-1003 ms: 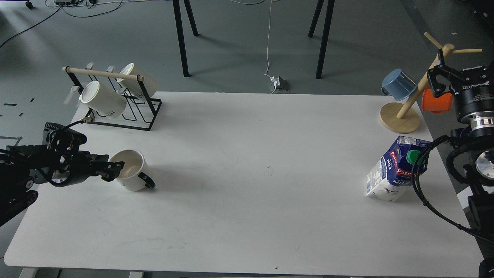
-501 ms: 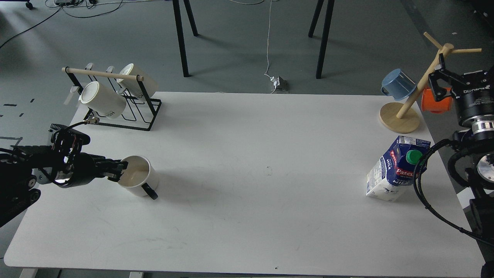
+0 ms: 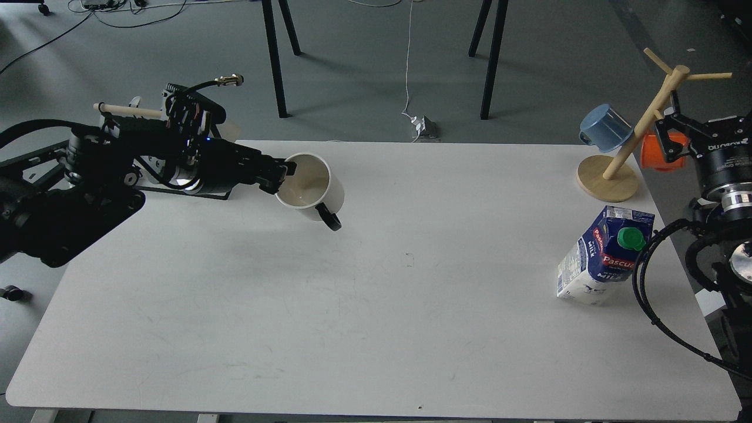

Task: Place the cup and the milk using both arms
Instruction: 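Carry the white mug toward the table center and lower it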

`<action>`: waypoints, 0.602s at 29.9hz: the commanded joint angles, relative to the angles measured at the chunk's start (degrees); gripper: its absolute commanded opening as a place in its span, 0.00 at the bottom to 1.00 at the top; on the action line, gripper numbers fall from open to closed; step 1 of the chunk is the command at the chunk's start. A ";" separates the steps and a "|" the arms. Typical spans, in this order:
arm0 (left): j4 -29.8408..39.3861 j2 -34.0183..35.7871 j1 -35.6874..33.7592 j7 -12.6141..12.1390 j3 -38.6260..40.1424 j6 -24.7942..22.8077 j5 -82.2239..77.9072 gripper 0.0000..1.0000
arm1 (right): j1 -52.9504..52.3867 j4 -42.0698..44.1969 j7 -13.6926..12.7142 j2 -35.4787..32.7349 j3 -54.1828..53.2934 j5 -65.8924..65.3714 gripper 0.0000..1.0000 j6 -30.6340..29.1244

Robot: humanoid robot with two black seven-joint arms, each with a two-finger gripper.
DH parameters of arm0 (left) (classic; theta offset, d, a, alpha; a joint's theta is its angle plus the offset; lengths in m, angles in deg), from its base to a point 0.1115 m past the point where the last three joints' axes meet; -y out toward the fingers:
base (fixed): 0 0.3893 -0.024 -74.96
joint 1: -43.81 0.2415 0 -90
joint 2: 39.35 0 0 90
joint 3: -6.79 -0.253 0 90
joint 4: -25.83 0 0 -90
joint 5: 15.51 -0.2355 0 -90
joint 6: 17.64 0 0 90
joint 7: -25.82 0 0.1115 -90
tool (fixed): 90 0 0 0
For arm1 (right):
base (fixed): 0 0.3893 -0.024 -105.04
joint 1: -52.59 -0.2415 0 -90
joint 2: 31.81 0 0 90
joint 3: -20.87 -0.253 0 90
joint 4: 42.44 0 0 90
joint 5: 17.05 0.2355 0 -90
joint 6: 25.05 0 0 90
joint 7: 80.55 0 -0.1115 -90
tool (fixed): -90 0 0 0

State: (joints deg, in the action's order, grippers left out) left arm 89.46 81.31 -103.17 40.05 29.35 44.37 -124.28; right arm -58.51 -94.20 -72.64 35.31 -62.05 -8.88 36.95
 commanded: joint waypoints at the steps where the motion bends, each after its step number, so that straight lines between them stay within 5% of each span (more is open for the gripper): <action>1: -1.93 -7.35 -0.24 -4.46 -0.93 -0.01 -1.26 0.05 | 0.01 0.08 0.00 -1.73 -1.19 0.00 0.99 0.00; 3: -2.02 -10.78 0.20 -5.96 -2.68 -0.01 -3.63 0.06 | 0.35 0.08 0.00 -2.17 -2.07 0.00 0.99 0.00; 18: -6.24 -21.78 6.61 -6.23 -6.29 -0.01 -10.94 0.10 | 3.70 -0.01 0.00 -2.52 -3.57 0.09 0.99 0.00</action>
State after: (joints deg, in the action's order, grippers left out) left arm 84.03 60.74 -96.57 33.79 23.06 44.35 -135.25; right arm -54.94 -94.19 -72.64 32.81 -65.20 -8.80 36.95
